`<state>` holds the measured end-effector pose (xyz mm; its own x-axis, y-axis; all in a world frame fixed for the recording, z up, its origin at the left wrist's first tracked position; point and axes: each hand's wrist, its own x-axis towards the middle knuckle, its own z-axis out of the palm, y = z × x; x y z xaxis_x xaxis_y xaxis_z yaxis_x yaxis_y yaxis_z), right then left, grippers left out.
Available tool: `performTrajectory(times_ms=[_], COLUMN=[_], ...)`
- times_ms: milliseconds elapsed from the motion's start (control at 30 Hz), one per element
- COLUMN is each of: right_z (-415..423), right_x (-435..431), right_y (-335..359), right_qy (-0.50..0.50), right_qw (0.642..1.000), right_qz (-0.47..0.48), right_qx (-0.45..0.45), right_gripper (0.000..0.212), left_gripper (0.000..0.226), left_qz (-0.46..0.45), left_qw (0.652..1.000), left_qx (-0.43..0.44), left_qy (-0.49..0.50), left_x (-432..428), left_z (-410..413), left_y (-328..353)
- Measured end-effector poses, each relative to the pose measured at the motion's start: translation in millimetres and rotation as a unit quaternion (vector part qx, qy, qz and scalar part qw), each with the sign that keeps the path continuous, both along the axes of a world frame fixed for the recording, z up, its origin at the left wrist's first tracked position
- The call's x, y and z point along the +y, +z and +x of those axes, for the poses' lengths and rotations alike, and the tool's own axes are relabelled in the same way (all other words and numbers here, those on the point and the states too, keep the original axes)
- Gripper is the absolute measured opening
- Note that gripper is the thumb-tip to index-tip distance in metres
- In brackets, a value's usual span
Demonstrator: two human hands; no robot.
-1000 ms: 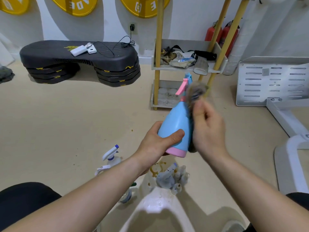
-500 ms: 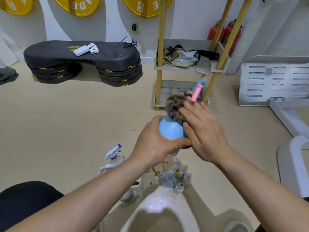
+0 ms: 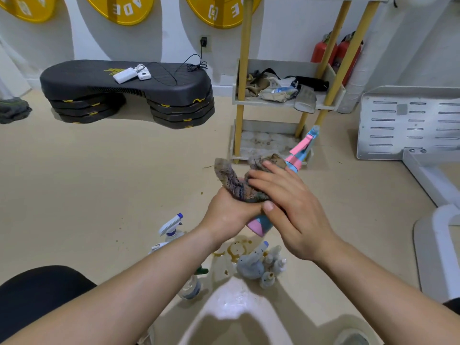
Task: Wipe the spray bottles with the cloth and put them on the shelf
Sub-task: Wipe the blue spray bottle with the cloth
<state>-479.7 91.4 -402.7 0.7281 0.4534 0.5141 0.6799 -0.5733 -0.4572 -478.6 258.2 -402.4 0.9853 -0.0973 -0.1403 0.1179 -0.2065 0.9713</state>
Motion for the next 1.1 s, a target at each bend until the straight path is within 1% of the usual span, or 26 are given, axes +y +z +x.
performTrajectory(times_ms=[67, 133, 200, 233, 267, 300, 333, 367, 400, 433, 500, 567, 633, 667, 700, 733, 800, 833, 900, 967, 1000, 1100], right_z=[3.8, 8.2, 11.3, 10.0, 6.0, -0.9, -8.9, -16.9, -24.3, -28.6, -29.3, -23.5, -21.8, -20.8, -20.7, -21.3, -19.2, -16.2, -8.3, 1.2, 6.2, 18.2], right_x=[-4.6, -7.7, -7.8, -4.5, 1.0, 10.4, 22.4, 32.7, 40.4, 44.3, 43.6, 38.1, 35.0, 35.8, 37.7, 40.3, 45.1, 47.1, 48.0, 44.6, 41.4, 30.0], right_y=[-1.0, -1.4, -1.8, -3.7, -6.8, -9.7, -12.3, -13.9, -12.1, -12.1, -6.1, -2.4, 0.6, 1.0, 2.4, 5.3, 7.5, 8.9, 14.7, 26.0, 33.9, 48.4], right_qy=[-0.034, -0.073, -0.111, -0.116, -0.11, -0.095, -0.081, -0.071, -0.07, -0.07, -0.08, -0.094, -0.108, -0.102, -0.089, -0.079, -0.065, -0.064, -0.054, -0.062, -0.074, -0.127], right_qw=[0.998, 0.994, 0.989, 0.986, 0.978, 0.957, 0.926, 0.895, 0.882, 0.883, 0.882, 0.894, 0.924, 0.938, 0.949, 0.955, 0.955, 0.949, 0.924, 0.898, 0.877, 0.773], right_qz=[-0.005, 0.015, 0.065, 0.111, 0.174, 0.254, 0.325, 0.375, 0.393, 0.394, 0.395, 0.378, 0.32, 0.289, 0.259, 0.241, 0.238, 0.251, 0.31, 0.369, 0.4, 0.502], right_qx=[-0.044, -0.077, -0.073, -0.038, 0.021, 0.1, 0.177, 0.232, 0.249, 0.247, 0.243, 0.223, 0.179, 0.162, 0.154, 0.155, 0.166, 0.179, 0.217, 0.233, 0.254, 0.366], right_gripper=[0.052, 0.058, 0.058, 0.056, 0.054, 0.053, 0.052, 0.051, 0.052, 0.053, 0.047, 0.047, 0.052, 0.052, 0.051, 0.048, 0.038, 0.036, 0.036, 0.036, 0.035, 0.035], left_gripper=[0.048, 0.062, 0.074, 0.077, 0.076, 0.071, 0.068, 0.067, 0.069, 0.073, 0.074, 0.061, 0.04, 0.035, 0.034, 0.04, 0.059, 0.066, 0.068, 0.067, 0.067, 0.053], left_qz=[-0.076, -0.139, -0.196, -0.23, -0.265, -0.29, -0.304, -0.297, -0.277, -0.251, -0.218, -0.2, -0.178, -0.175, -0.179, -0.178, -0.173, -0.17, -0.178, -0.21, -0.23, -0.281], left_qw=[0.996, 0.982, 0.965, 0.956, 0.946, 0.939, 0.935, 0.94, 0.948, 0.958, 0.972, 0.978, 0.981, 0.981, 0.979, 0.979, 0.981, 0.981, 0.981, 0.976, 0.972, 0.957], left_qx=[0.055, 0.127, 0.173, 0.18, 0.183, 0.181, 0.178, 0.168, 0.157, 0.137, 0.081, 0.028, 0.003, 0.001, 0.004, 0.011, 0.023, 0.025, 0.022, 0.032, 0.043, 0.071], left_qy=[-0.006, -0.014, -0.032, -0.038, -0.04, -0.039, -0.032, -0.022, -0.014, -0.01, 0.01, 0.051, 0.078, 0.087, 0.094, 0.098, 0.089, 0.085, 0.078, 0.051, 0.033, -0.02], left_x=[-2.0, -3.1, -3.3, -3.1, -2.7, -1.8, 0.3, 2.8, 5.1, 6.7, 7.1, 6.0, 3.9, 2.7, 1.1, -0.9, -5.0, -6.1, -6.9, -7.7, -8.4, -12.3], left_z=[-2.1, -4.2, -5.0, -4.1, -3.1, -0.8, 1.9, 5.0, 8.0, 10.6, 14.1, 17.4, 20.0, 20.7, 20.8, 19.6, 16.3, 15.9, 15.2, 15.1, 14.7, 12.0], left_y=[5.9, 9.1, 12.1, 13.6, 15.7, 17.5, 19.7, 20.1, 19.2, 17.1, 13.8, 13.4, 15.3, 14.8, 13.6, 14.3, 16.1, 16.1, 19.7, 18.7, 18.0, 19.4])
